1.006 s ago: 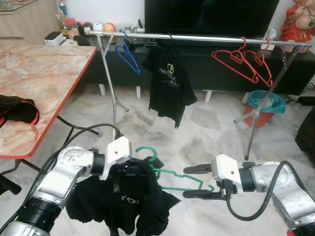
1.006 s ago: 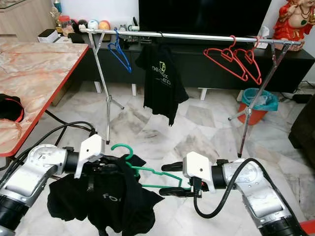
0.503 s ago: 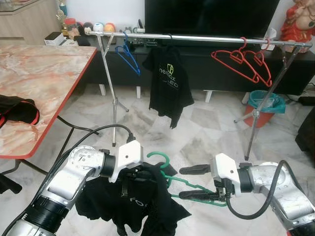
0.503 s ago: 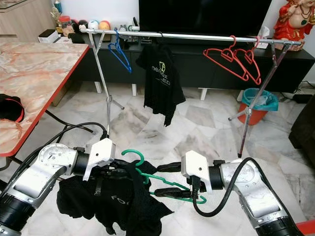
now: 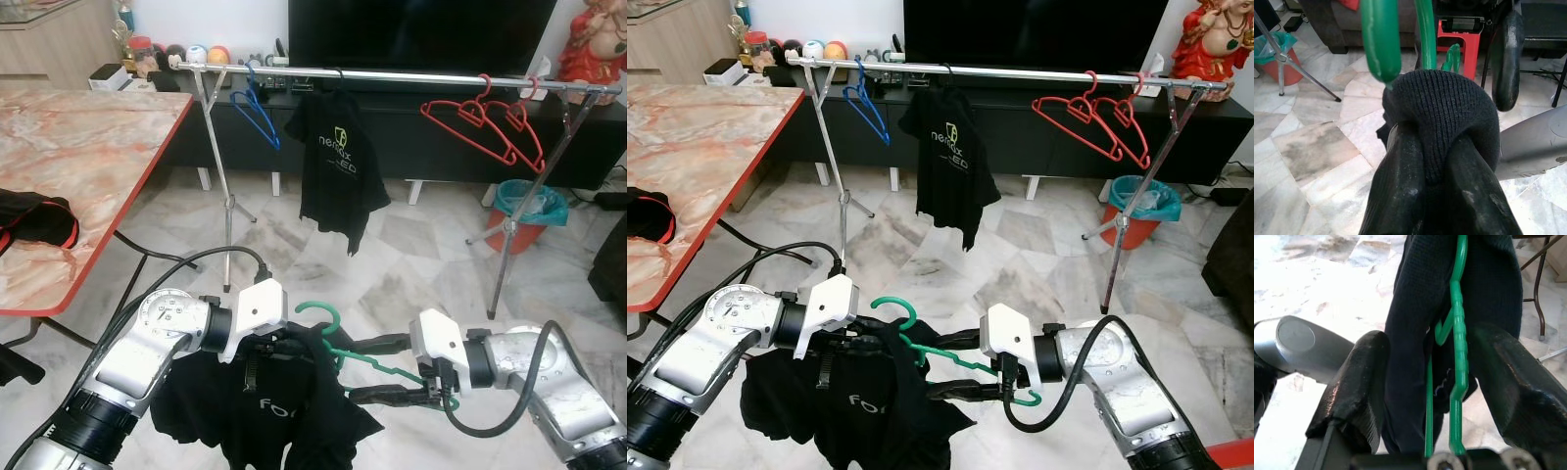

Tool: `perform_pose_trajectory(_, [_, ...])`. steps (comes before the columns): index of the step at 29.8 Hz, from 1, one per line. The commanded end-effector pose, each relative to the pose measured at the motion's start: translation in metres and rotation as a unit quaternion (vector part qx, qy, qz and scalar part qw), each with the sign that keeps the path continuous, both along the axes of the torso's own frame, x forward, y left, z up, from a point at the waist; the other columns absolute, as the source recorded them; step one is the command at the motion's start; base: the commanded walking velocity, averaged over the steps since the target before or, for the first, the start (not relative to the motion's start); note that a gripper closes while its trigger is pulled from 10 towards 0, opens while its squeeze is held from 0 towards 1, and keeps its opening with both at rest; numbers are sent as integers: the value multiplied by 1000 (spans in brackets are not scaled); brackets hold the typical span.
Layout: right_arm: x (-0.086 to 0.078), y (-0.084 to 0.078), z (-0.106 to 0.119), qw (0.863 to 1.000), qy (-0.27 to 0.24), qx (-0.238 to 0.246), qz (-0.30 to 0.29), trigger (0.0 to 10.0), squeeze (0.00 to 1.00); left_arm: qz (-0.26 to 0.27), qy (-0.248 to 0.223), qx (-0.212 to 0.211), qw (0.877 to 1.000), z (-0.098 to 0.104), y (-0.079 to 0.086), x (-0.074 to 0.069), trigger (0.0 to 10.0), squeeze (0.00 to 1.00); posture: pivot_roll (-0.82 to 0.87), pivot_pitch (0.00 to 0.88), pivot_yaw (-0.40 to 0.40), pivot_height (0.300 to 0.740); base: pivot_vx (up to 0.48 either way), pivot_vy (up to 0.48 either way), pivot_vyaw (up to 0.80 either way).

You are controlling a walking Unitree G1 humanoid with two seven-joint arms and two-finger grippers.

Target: Hang hanger

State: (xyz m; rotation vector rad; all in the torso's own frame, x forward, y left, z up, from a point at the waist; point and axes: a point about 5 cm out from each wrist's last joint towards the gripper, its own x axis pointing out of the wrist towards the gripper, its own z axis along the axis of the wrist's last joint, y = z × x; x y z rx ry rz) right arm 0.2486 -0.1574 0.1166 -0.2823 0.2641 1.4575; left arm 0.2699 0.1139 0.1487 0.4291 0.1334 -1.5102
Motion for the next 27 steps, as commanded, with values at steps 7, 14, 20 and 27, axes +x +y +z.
perform_pose_trajectory(7, [7, 1, 2, 1000, -1, 9, -18, 0, 0, -12, -22, -5, 1000, 12, -6, 0, 10000, 0, 48, 0, -11, 740, 0, 0, 0])
perform_pose_trajectory(14, [8, 1, 1, 1000, 0, 10, -23, 0, 0, -10, -20, -4, 1000, 11, -5, -1, 10000, 0, 49, 0, -13, 740, 0, 0, 0])
perform_pose_trajectory(20, [11, 1, -2, 999, -5, 6, -36, 10000, 0, -10, -20, -4, 1000, 11, -5, -1, 10000, 0, 49, 1, -13, 740, 0, 0, 0])
perform_pose_trajectory(27, [14, 4, -4, 999, -5, 10, -44, 10000, 0, -10, -19, -5, 1000, 11, -5, -1, 10000, 0, 50, 2, -14, 740, 0, 0, 0])
